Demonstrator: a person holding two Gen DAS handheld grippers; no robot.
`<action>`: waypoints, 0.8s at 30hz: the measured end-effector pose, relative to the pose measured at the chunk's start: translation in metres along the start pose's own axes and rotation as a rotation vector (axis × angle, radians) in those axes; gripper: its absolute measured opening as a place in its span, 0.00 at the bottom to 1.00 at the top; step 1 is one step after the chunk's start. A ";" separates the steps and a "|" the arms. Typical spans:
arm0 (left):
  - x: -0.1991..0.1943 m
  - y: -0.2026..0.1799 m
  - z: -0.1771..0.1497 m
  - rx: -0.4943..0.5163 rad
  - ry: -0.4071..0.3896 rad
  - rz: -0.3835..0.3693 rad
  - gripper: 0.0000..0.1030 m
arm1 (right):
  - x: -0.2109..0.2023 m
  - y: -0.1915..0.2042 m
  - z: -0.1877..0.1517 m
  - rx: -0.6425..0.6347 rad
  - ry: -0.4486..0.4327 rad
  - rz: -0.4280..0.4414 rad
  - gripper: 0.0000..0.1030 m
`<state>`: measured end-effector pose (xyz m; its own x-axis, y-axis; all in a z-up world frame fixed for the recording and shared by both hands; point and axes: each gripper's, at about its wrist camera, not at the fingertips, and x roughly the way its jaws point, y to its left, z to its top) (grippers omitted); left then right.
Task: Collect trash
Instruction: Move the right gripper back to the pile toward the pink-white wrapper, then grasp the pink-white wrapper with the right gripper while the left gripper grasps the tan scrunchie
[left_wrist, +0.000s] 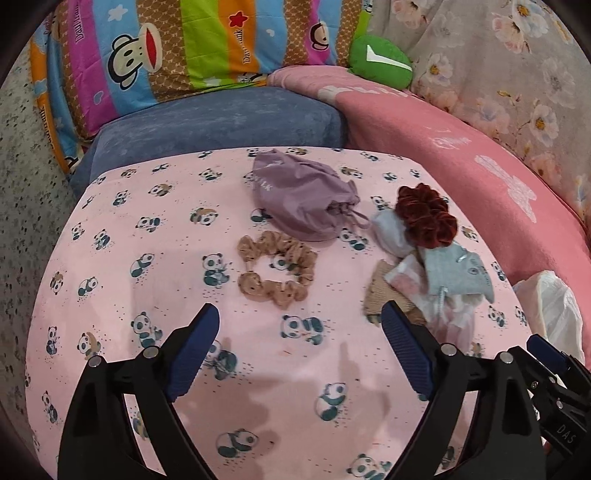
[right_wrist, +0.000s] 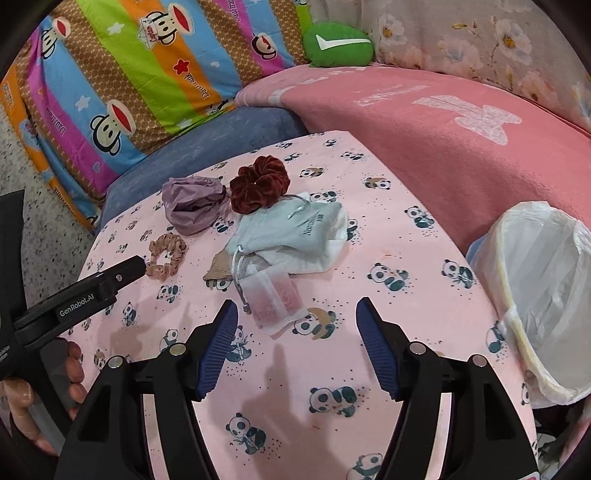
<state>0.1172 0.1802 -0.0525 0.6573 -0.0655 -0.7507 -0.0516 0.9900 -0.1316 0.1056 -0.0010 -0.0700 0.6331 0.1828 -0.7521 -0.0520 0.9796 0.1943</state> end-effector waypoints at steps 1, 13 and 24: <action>0.004 0.007 0.002 -0.008 0.007 0.005 0.83 | 0.004 0.002 0.000 -0.006 0.005 0.001 0.65; 0.049 0.050 0.025 -0.064 0.063 0.006 0.82 | 0.059 0.018 0.010 -0.018 0.072 -0.018 0.65; 0.067 0.040 0.020 -0.034 0.113 -0.037 0.39 | 0.072 0.014 0.005 0.017 0.102 -0.004 0.57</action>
<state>0.1742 0.2178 -0.0954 0.5701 -0.1178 -0.8131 -0.0557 0.9818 -0.1814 0.1543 0.0257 -0.1182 0.5514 0.1871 -0.8130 -0.0356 0.9789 0.2011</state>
